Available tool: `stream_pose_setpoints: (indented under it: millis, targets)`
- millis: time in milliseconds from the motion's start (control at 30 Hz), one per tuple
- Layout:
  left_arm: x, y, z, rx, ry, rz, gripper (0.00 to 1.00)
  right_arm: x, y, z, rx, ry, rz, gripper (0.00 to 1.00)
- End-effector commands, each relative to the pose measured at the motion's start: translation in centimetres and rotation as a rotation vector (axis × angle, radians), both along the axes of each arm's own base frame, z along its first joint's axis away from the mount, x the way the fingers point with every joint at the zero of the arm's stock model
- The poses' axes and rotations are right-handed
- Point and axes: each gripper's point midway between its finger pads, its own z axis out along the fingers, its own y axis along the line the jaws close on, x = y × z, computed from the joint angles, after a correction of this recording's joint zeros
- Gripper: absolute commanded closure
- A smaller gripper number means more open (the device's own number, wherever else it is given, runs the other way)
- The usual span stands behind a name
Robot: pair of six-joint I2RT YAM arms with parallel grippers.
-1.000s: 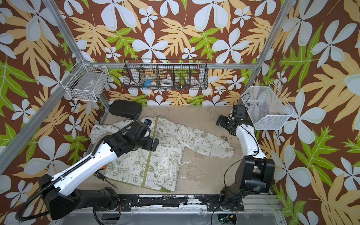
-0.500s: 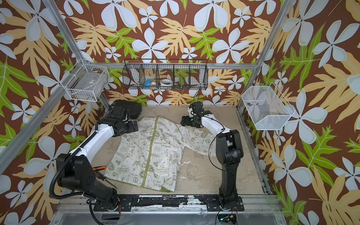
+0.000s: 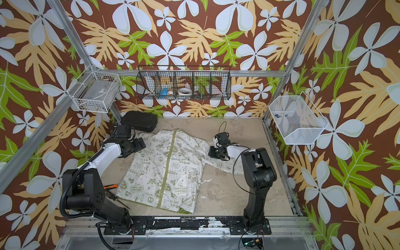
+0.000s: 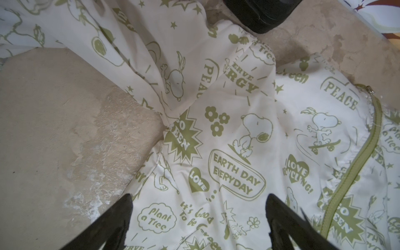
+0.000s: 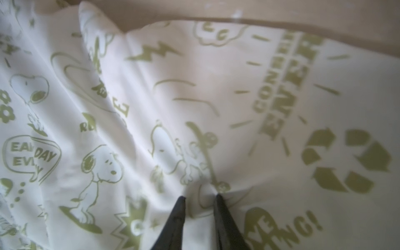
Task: Unzip the jacket
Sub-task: Flatten out the jacket at the center of the board.
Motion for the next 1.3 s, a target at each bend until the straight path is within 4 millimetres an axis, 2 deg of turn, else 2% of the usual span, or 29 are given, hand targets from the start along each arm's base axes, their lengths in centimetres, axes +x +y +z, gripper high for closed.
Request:
stream_pose_setpoints:
  millis: [0,100,167,200,267,300,367,433,567,667,700,800,900,1033,1100,1167,1267]
  targets:
    - [1.2,0.3,0.3,-0.015,-0.057,0.047,0.07,-4.1,-4.7,-3.7,0.017,0.197,-0.198,0.83]
    - [1.6,0.3,-0.1,-0.027,-0.066,0.059,0.09,-4.3,-9.7,-3.3,0.056,0.183,-0.37,0.87]
    - [1.9,0.2,-0.6,-0.032,-0.063,0.058,0.1,-4.1,-12.9,-2.4,-0.001,0.151,-0.448,0.89]
    - [2.1,0.1,-0.8,-0.036,-0.061,0.053,0.11,-3.7,-14.1,-1.7,-0.026,0.128,-0.466,0.87]
    - [2.5,-0.1,-1.3,-0.05,-0.06,0.044,0.12,-2.6,-14.7,0.0,-0.038,0.089,-0.449,0.79]
    - [2.9,-0.4,-1.6,-0.067,-0.068,0.037,0.12,-1.9,-14.4,0.9,-0.033,0.074,-0.418,0.72]
    - [3.7,-1.2,-1.8,-0.111,-0.081,0.024,0.14,-0.6,-12.6,2.9,0.015,0.039,-0.337,0.5]
    - [4.4,-2.0,-2.1,-0.166,-0.087,0.021,0.18,0.4,-10.6,5.2,-0.026,-0.004,-0.241,0.35]
    - [4.4,-2.8,-3.4,-0.209,-0.061,0.032,0.21,2.5,-6.6,9.5,-0.154,-0.103,-0.085,0.22]
    - [3.7,-2.9,-4.5,-0.188,-0.031,0.041,0.21,4.9,-4.0,11.1,-0.159,-0.134,0.001,0.17]
    - [3.4,-3.0,-4.8,-0.183,-0.023,0.039,0.21,5.8,-3.2,11.3,-0.159,-0.138,0.033,0.0]
    - [2.6,-2.8,-6.1,-0.165,0.009,0.04,0.23,8.8,-1.2,11.5,-0.148,-0.175,0.122,0.0]
    - [2.2,-2.7,-7.1,-0.148,0.035,0.027,0.31,11.5,-0.4,11.0,-0.141,-0.188,0.158,0.0]
    - [2.0,-2.7,-8.1,-0.136,0.05,0.005,0.61,14.2,-0.2,10.0,-0.18,-0.202,0.206,0.02]
    - [2.2,-2.4,-7.8,-0.121,0.042,0.007,0.78,14.9,0.1,9.2,-0.192,-0.188,0.246,0.04]
    - [2.5,-2.0,-6.8,-0.1,0.017,0.016,0.89,15.1,0.5,8.0,-0.187,-0.166,0.281,0.07]
    - [3.1,-1.5,-4.9,-0.071,-0.027,0.02,0.92,14.4,1.8,6.6,-0.133,-0.145,0.332,0.1]
